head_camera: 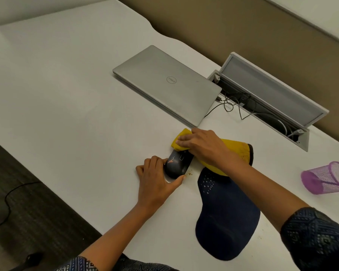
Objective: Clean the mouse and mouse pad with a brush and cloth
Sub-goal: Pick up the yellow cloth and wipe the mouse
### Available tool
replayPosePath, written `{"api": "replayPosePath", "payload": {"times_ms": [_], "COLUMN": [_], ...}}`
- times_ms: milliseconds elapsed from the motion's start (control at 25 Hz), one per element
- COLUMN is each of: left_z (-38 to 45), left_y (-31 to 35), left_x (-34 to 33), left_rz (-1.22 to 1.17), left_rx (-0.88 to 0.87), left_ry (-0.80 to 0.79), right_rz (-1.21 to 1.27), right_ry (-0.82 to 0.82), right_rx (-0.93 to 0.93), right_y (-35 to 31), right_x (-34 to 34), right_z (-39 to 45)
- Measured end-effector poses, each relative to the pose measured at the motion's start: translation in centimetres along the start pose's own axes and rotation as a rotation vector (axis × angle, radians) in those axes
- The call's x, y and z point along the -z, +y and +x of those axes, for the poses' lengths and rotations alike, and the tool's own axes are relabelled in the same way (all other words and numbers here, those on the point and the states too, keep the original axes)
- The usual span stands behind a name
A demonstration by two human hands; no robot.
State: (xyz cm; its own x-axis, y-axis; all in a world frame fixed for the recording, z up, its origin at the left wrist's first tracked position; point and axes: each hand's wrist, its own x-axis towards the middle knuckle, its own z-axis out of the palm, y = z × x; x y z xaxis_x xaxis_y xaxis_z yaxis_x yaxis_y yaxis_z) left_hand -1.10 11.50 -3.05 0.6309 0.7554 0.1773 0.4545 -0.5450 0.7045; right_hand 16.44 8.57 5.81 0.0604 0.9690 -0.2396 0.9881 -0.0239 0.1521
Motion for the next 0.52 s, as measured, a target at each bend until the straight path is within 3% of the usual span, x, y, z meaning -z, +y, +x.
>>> {"api": "replayPosePath", "payload": {"times_ms": [160, 240, 320, 520], "left_z": [-0.1, 0.0, 0.1, 0.0], "left_y": [0.1, 0.1, 0.1, 0.1], "left_x": [0.1, 0.1, 0.1, 0.0], "left_rz": [-0.003, -0.002, -0.005, -0.001], "left_rx": [0.003, 0.007, 0.003, -0.017], "left_ry": [-0.001, -0.005, -0.016, -0.05], "right_rz": [0.205, 0.249, 0.124, -0.081], "right_ry": [0.037, 0.113, 0.12, 0.002], "right_rx": [-0.208, -0.163, 0.01, -0.152], "right_y": [1.5, 0.7, -0.4, 1.7], "right_x": [0.7, 0.5, -0.5, 0.9], "right_z": [1.1, 0.0, -1.1, 0.7]}}
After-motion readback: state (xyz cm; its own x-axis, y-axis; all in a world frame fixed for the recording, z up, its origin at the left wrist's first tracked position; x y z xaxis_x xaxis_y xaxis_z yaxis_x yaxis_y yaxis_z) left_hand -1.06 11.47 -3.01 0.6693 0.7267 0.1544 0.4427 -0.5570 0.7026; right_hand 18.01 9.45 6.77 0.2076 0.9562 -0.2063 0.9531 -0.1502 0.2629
